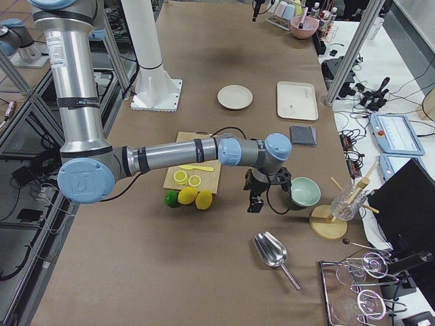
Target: Place red cherry on plate
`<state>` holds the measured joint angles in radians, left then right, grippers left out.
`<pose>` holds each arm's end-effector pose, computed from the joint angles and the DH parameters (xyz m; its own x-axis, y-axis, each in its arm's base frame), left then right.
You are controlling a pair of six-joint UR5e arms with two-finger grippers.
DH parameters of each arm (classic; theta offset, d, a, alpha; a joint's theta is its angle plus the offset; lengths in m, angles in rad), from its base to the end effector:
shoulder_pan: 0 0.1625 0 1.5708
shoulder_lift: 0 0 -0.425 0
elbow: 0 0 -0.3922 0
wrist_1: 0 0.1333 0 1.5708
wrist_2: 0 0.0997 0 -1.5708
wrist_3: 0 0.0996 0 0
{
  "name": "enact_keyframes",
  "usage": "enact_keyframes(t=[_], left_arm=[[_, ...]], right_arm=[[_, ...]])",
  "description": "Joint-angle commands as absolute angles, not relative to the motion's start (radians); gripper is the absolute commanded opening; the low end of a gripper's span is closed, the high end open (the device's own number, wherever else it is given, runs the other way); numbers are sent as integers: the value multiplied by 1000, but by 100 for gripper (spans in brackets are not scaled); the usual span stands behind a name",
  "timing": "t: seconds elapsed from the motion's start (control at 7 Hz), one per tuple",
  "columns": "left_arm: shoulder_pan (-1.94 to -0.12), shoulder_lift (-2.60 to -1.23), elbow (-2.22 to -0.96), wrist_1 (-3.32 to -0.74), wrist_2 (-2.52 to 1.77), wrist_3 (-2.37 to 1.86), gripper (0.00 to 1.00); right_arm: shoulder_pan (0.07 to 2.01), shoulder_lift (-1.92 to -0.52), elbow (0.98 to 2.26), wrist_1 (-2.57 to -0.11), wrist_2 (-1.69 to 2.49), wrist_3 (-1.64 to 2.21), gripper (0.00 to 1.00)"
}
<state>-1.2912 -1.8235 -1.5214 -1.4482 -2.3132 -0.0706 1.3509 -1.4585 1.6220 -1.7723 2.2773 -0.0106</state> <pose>0.1010 -0.5907 0.5599 0.7109 0.1875 -0.6779 -0.2255 0.9737 0.0329 -0.0489 -0.5335 0.6005 0.7453 -0.1522 0.6491 0.2259 0.9737 -0.0311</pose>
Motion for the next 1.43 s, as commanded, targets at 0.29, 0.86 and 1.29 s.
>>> enact_keyframes(t=[0.29, 0.86, 1.29], left_arm=[[-1379, -1767, -1474, -1456, -2309, 86, 98], [-1378, -1776, -1471, -1450, -2310, 69, 98], [-1376, -1776, -1479, -1454, -2316, 26, 98]], right_arm=[[1293, -1422, 1644, -1772, 2281, 124, 100], [1035, -1413, 1859, -1772, 2355, 617, 100], [891, -1465, 1959, -1720, 2327, 836, 100]])
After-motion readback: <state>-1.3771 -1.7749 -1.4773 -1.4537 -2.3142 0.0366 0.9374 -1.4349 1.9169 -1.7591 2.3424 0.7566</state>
